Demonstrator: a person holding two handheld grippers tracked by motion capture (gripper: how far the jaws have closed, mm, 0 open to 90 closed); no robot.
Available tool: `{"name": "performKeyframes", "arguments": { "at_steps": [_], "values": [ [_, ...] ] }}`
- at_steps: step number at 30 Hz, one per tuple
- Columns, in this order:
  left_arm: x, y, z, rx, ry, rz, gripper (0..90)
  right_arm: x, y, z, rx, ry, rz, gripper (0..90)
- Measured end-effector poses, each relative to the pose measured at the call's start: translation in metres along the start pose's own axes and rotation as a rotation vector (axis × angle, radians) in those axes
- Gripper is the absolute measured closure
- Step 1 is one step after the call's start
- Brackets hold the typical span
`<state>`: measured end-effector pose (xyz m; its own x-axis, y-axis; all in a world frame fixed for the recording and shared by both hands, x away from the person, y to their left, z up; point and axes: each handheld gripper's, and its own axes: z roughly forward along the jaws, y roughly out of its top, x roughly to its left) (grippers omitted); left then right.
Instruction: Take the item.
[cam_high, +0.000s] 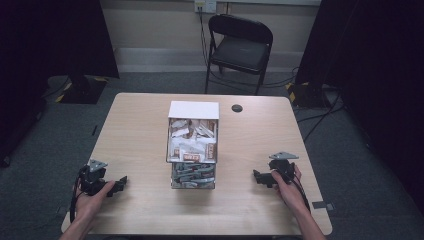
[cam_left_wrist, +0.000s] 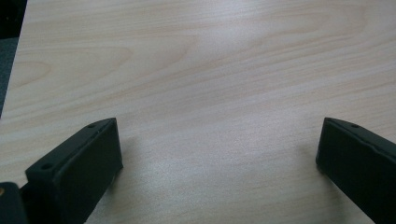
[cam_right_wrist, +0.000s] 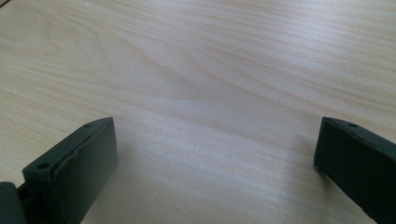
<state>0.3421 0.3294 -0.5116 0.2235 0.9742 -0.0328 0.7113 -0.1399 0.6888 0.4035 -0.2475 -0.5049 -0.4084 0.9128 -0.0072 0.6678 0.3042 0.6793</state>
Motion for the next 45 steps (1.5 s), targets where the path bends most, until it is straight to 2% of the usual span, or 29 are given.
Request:
{"name": "performKeyframes", "arguments": {
  "at_steps": [12, 19, 21, 22, 25, 27, 29, 39, 41, 45],
  "values": [
    [0.0, 0.0, 0.0, -0.005, 0.011, -0.015, 1.4, 0.0, 0.0, 0.0, 0.0, 0.0, 0.0, 0.0],
    [0.001, 0.002, -0.003, 0.001, 0.032, -0.034, 7.6, 0.0, 0.0, 0.0, 0.0, 0.0, 0.0, 0.0],
    [0.001, 0.002, -0.004, 0.0, 0.027, -0.03, 14.2, 0.0, 0.0, 0.0, 0.0, 0.0, 0.0, 0.0],
    [0.0, 0.003, -0.005, 0.002, 0.021, -0.021, 16.5, 0.0, 0.0, 0.0, 0.0, 0.0, 0.0, 0.0],
    [-0.001, 0.003, -0.005, 0.007, 0.014, -0.015, 15.8, 0.0, 0.0, 0.0, 0.0, 0.0, 0.0, 0.0],
    [-0.002, 0.005, -0.005, 0.005, -0.01, -0.016, 16.9, 0.0, 0.0, 0.0, 0.0, 0.0, 0.0, 0.0],
    [-0.002, 0.005, -0.006, 0.003, -0.021, -0.009, 22.4, 0.0, 0.0, 0.0, 0.0, 0.0, 0.0, 0.0],
    [-0.013, 0.01, -0.012, -0.03, -0.069, 0.043, 24.6, 0.0, 0.0, 0.0, 0.0, 0.0, 0.0, 0.0],
    [-0.013, 0.011, -0.013, -0.038, -0.1, 0.045, 25.0, 0.0, 0.0, 0.0, 0.0, 0.0, 0.0, 0.0],
    [-0.016, 0.011, -0.015, -0.037, -0.119, 0.056, 27.0, 0.0, 0.0, 0.0, 0.0, 0.0, 0.0, 0.0]
  ]
}}
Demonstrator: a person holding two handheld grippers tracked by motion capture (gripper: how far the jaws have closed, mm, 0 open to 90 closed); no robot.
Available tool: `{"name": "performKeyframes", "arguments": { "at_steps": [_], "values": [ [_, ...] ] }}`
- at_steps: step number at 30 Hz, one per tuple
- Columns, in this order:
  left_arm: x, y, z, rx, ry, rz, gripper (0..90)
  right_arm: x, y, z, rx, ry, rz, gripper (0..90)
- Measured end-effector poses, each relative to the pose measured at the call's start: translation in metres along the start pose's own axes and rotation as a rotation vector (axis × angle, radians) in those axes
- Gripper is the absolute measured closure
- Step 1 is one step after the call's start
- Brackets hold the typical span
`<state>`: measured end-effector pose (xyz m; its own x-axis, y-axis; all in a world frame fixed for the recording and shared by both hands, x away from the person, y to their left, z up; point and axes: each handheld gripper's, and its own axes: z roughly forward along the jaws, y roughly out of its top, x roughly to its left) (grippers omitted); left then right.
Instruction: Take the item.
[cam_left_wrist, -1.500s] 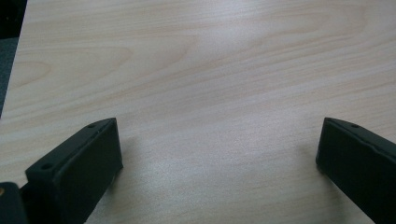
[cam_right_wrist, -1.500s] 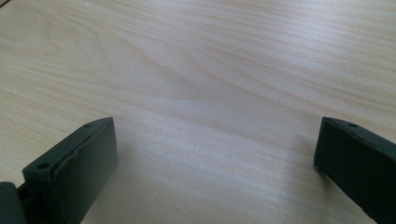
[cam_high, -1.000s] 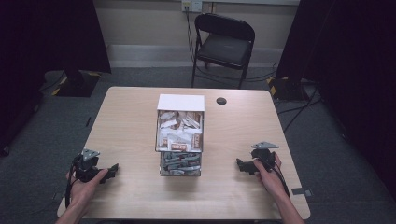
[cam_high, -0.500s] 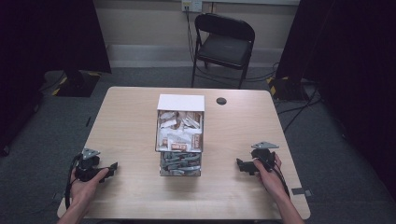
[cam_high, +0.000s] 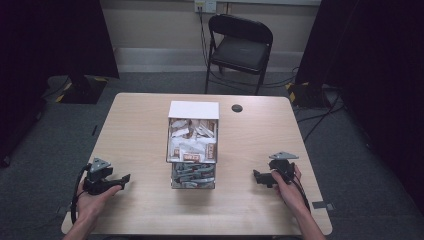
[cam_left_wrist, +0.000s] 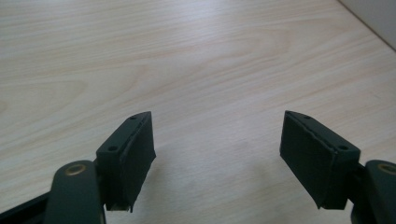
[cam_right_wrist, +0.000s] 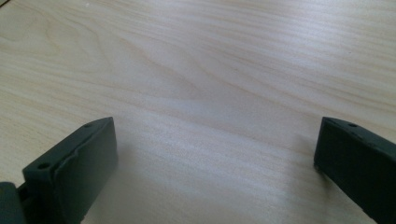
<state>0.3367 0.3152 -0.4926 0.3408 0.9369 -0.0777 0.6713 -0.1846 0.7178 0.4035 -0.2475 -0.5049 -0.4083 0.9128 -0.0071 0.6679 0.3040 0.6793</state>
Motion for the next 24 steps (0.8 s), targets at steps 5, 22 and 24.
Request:
{"name": "performKeyframes", "arguments": {
  "at_steps": [5, 22, 24],
  "values": [
    [-0.006, 0.003, -0.008, -0.053, -0.073, 0.012, 28.6, 0.0, 0.0, 0.0, 0.0, 0.0, 0.0, 0.0],
    [-0.03, 0.012, -0.02, -0.122, -0.219, 0.07, 33.6, 0.0, 0.0, 0.0, 0.0, 0.0, 0.0, 0.0],
    [-0.033, 0.013, -0.021, -0.121, -0.228, 0.08, 33.6, 0.0, 0.0, 0.0, 0.0, 0.0, 0.0, 0.0]
  ]
}}
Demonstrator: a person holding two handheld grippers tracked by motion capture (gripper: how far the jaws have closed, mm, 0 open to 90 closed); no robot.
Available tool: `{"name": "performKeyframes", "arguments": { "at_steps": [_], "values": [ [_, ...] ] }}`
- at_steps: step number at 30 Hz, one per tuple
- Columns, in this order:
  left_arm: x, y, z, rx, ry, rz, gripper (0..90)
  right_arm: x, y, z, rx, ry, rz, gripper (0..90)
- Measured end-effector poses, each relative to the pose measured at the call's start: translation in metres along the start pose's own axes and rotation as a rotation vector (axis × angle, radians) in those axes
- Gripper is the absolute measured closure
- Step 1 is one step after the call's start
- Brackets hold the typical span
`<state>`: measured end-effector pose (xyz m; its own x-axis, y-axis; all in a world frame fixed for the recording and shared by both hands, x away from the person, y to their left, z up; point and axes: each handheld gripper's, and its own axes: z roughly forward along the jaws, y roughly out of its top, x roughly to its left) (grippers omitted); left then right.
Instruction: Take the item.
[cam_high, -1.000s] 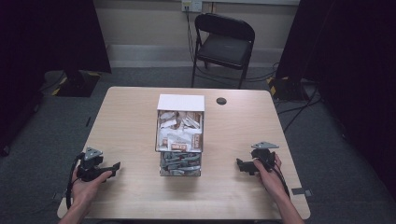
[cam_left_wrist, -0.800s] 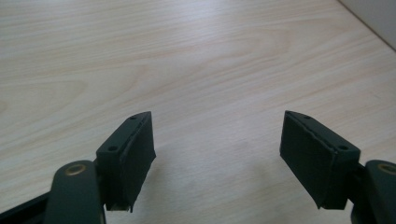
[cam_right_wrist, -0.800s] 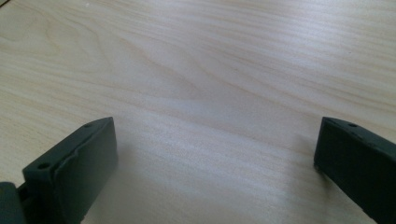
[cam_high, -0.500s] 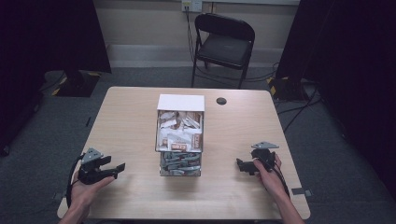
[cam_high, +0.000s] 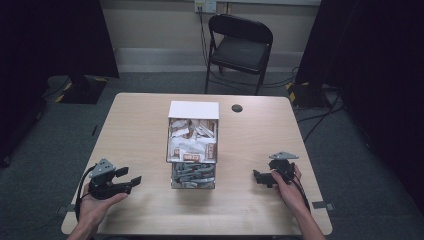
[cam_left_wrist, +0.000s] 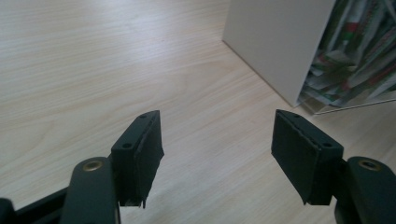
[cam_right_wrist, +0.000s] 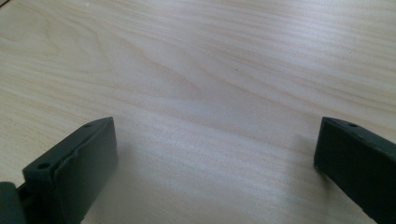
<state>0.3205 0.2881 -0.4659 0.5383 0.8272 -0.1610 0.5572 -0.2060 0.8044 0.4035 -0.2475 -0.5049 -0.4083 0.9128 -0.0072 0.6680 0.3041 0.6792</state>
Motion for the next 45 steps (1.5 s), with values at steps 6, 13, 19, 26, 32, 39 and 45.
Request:
{"name": "performKeyframes", "arguments": {
  "at_steps": [6, 13, 19, 26, 32, 39, 45],
  "values": [
    [-0.003, 0.006, -0.002, -0.01, -0.081, 0.014, 43.3, 0.0, 0.0, 0.0, 0.0, 0.0, 0.0, 0.0],
    [-0.012, 0.014, -0.009, -0.035, -0.131, 0.044, 43.9, 0.0, 0.0, 0.0, 0.0, 0.0, 0.0, 0.0],
    [-0.017, 0.017, -0.009, -0.027, -0.164, 0.046, 51.0, 0.0, 0.0, 0.0, 0.0, 0.0, 0.0, 0.0],
    [-0.031, 0.024, -0.008, -0.032, -0.224, 0.085, 52.8, 0.0, 0.0, 0.0, 0.0, 0.0, 0.0, 0.0],
    [-0.037, 0.027, -0.008, -0.015, -0.25, 0.06, 56.8, 0.0, 0.0, 0.0, 0.0, 0.0, 0.0, 0.0],
    [-0.049, 0.031, -0.003, -0.019, -0.297, 0.076, 59.9, 0.0, 0.0, 0.0, 0.0, 0.0, 0.0, 0.0],
    [-0.053, 0.032, 0.0, -0.02, -0.286, 0.051, 59.5, 0.0, 0.0, 0.0, 0.0, 0.0, 0.0, 0.0]
  ]
}}
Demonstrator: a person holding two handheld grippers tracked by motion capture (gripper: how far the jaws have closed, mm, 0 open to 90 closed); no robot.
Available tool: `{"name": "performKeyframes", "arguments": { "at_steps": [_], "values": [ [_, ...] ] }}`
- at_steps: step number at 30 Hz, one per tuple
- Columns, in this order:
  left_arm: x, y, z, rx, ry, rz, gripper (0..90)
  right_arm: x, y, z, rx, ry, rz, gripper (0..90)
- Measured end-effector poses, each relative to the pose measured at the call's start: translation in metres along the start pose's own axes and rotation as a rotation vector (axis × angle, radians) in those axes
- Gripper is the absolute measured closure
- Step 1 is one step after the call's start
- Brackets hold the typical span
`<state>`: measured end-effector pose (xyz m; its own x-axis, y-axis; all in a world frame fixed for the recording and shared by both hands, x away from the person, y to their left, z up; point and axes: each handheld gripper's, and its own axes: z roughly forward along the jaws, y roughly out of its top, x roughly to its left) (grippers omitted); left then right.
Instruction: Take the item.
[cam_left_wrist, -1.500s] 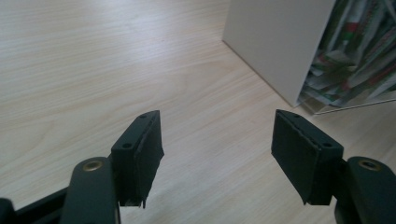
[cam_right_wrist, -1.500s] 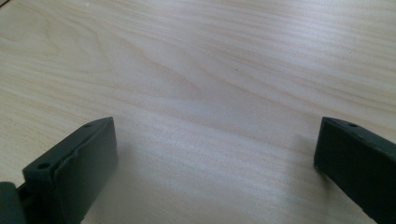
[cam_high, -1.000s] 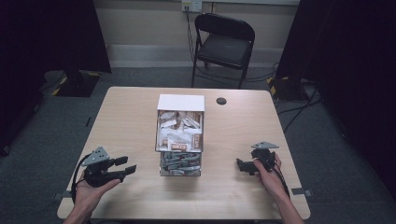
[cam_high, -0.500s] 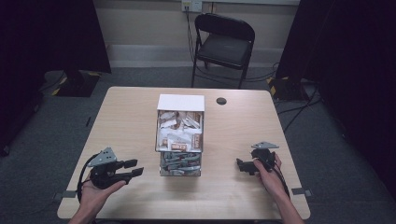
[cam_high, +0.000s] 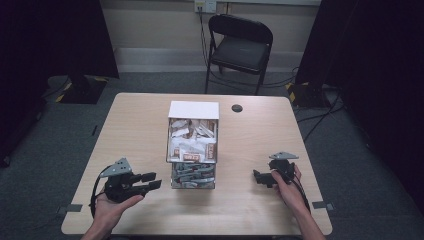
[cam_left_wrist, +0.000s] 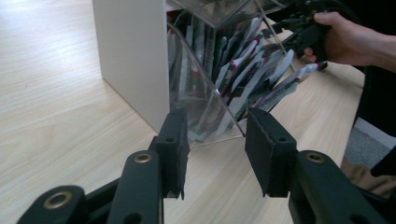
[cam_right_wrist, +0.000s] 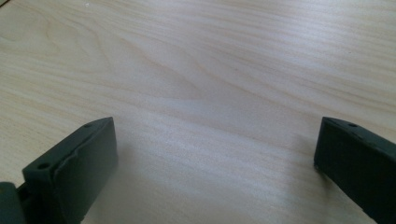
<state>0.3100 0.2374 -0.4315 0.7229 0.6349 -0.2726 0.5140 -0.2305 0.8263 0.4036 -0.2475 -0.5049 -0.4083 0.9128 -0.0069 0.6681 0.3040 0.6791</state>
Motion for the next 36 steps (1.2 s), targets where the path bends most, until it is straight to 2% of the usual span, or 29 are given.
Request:
{"name": "performKeyframes", "arguments": {
  "at_steps": [2, 4, 7, 11, 13, 14, 18, 23, 31, 33, 34, 36],
  "values": [
    [-0.002, 0.0, 0.0, 0.003, 0.001, 0.005, 59.5, 0.0, 0.0, 0.0, 0.001, 0.001, -0.002, 0.0],
    [-0.005, 0.002, -0.001, -0.008, -0.019, -0.003, 59.5, 0.0, 0.0, 0.0, 0.001, 0.001, -0.002, 0.0],
    [-0.012, 0.005, 0.002, -0.006, -0.017, 0.028, 59.5, 0.0, 0.0, 0.0, 0.001, 0.0, 0.0, 0.0],
    [-0.017, 0.012, 0.004, -0.015, -0.054, 0.022, 58.5, 0.0, 0.0, 0.0, 0.001, 0.001, 0.001, 0.0],
    [-0.018, 0.013, 0.005, -0.015, -0.059, 0.029, 57.2, 0.0, 0.001, 0.0, 0.001, 0.001, 0.001, 0.0],
    [-0.022, 0.016, 0.008, -0.008, -0.079, 0.047, 56.2, 0.0, 0.001, 0.0, 0.001, 0.001, 0.001, 0.0],
    [-0.027, 0.018, 0.012, -0.007, -0.092, 0.055, 56.3, 0.0, 0.001, 0.0, 0.001, 0.001, 0.001, 0.0],
    [-0.032, 0.021, 0.019, -0.004, -0.111, 0.073, 57.6, 0.0, 0.001, 0.0, 0.001, 0.001, 0.001, 0.0],
    [-0.041, 0.031, 0.035, 0.034, -0.137, 0.125, 60.4, 0.0, 0.001, 0.0, 0.001, 0.001, 0.001, 0.0],
    [-0.043, 0.032, 0.039, 0.033, -0.134, 0.139, 62.8, 0.0, 0.001, 0.0, 0.001, 0.001, 0.001, 0.0],
    [-0.043, 0.033, 0.041, 0.025, -0.144, 0.13, 64.1, 0.0, 0.001, 0.0, 0.001, 0.001, 0.001, 0.0],
    [-0.043, 0.034, 0.045, 0.033, -0.141, 0.138, 67.4, 0.0, 0.001, 0.0, 0.001, 0.001, 0.001, 0.0]
  ]
}}
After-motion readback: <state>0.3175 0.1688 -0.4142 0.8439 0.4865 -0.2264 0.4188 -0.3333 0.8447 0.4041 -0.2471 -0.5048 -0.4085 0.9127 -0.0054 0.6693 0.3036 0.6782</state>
